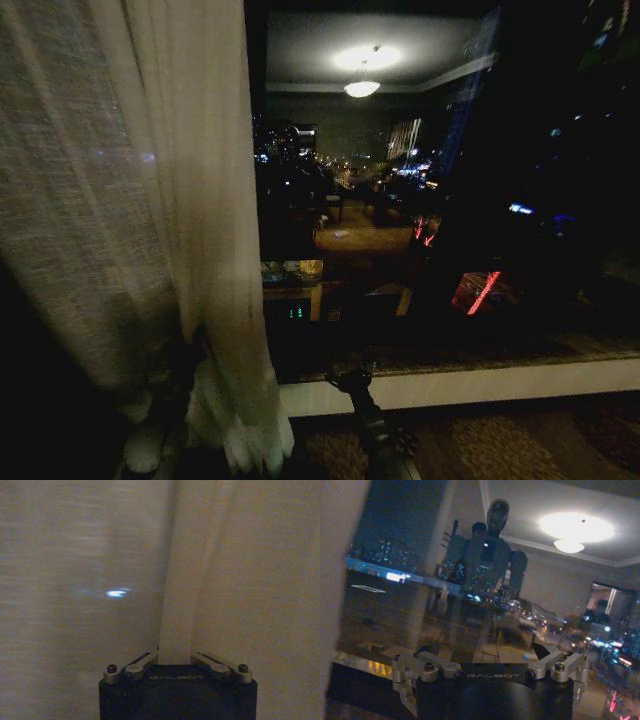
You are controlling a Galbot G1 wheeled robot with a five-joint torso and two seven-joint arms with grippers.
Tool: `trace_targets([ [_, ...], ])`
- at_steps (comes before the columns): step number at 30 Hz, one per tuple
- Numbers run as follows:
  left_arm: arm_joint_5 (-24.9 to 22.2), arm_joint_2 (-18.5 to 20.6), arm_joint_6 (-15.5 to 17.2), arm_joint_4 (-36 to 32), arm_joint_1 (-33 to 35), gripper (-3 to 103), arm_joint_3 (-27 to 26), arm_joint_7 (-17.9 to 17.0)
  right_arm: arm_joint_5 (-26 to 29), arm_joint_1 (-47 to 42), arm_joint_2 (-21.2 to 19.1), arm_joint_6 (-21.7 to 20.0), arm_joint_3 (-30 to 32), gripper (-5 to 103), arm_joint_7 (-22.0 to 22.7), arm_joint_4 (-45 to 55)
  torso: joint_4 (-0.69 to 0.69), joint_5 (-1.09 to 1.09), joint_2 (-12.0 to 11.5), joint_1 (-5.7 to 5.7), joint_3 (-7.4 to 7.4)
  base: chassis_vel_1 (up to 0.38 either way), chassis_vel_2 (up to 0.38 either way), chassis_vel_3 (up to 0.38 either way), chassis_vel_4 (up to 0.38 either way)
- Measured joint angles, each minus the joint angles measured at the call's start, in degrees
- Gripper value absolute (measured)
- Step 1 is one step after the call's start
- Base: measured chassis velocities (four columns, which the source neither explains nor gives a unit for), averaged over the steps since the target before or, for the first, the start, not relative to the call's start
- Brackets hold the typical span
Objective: Open the curtains by pulling them apart, changing their state from closed to fully open.
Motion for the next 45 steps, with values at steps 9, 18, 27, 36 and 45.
trace_targets([
  [9, -1.40, 3.51, -1.40, 3.04, 1.14, 1, -7.72, -0.66, -0.06, 0.52, 0.14, 0.04, -0.56, 100, -0.15, -0.38, 0.03, -0.01, 0.00, 0.00, 0.00, 0.000, 0.000, 0.000, 0.000],
  [18, -2.23, 0.00, -0.87, -3.29, 5.30, 1, -3.99, 7.99, -0.22, 0.88, 0.57, 0.02, -0.59, 100, -0.21, -0.43, 0.00, 0.01, 0.00, 0.00, 0.00, 0.000, 0.000, 0.000, 0.000],
  [27, -2.09, -1.75, 0.99, -6.27, 7.33, 16, -3.18, 10.39, -0.11, 0.61, 0.26, 0.12, -0.03, 100, -0.17, -0.67, 0.00, 0.01, 0.00, -0.01, 0.00, 0.000, 0.000, 0.000, 0.000],
  [36, -1.69, -0.86, 2.38, -5.94, 6.26, 48, -2.42, 15.66, -0.08, 1.14, 0.63, 0.23, -0.28, 100, -0.15, -1.80, 0.00, 0.01, 0.00, -0.01, 0.00, 0.000, 0.000, 0.000, 0.000],
  [45, -0.97, 0.70, 3.46, -3.42, 2.81, 81, 0.42, 20.70, -0.09, 0.97, 0.17, 0.21, -0.43, 100, -0.13, -1.87, 0.00, 0.01, 0.00, -0.01, 0.00, 0.000, 0.000, 0.000, 0.000],
])
